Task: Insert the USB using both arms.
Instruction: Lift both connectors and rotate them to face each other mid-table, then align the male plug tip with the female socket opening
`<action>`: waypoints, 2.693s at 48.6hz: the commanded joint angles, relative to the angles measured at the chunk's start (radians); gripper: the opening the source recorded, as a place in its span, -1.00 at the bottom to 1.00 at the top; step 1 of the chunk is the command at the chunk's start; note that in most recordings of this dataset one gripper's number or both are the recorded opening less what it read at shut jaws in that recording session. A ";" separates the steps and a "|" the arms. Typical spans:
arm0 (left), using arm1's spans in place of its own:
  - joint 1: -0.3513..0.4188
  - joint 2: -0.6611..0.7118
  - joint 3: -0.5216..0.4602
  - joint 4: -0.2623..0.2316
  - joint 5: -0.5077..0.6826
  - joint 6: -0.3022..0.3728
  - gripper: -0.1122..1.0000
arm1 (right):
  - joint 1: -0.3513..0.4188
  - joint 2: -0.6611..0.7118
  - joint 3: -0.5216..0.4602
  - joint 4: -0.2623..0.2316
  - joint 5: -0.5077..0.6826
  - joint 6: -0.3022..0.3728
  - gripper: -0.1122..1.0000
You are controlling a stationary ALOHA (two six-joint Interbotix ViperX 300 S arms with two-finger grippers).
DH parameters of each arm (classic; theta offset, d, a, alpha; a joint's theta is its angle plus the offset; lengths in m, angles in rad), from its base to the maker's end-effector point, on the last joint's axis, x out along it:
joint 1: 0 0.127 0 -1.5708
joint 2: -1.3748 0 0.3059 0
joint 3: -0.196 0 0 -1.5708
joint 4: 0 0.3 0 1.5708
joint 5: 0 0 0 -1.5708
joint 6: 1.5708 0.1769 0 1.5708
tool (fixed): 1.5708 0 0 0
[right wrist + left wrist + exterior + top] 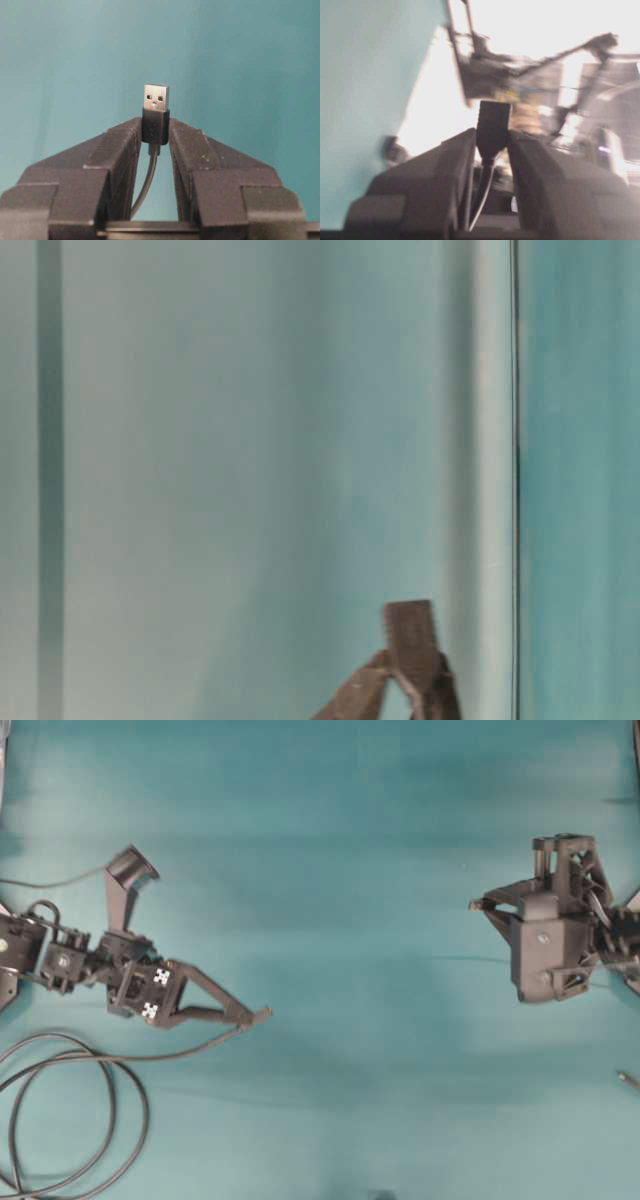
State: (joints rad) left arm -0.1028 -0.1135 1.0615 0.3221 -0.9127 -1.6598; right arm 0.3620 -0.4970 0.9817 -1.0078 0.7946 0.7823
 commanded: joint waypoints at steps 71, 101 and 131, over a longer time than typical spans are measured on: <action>0.222 0.408 -0.241 0.325 -0.407 -0.262 -0.45 | 0.276 0.293 -0.221 -0.256 0.156 0.087 -0.42; 0.219 0.451 -0.336 0.337 -0.440 -0.321 -0.45 | 0.253 0.382 -0.287 -0.256 0.156 0.002 -0.42; 0.206 0.491 -0.367 0.347 -0.439 -0.370 -0.45 | 0.219 0.387 -0.310 -0.256 0.156 -0.072 -0.42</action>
State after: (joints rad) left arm 0.1058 0.3881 0.7133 0.6673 -1.3422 -2.0080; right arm 0.5875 -0.1043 0.6995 -1.2548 0.9480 0.7133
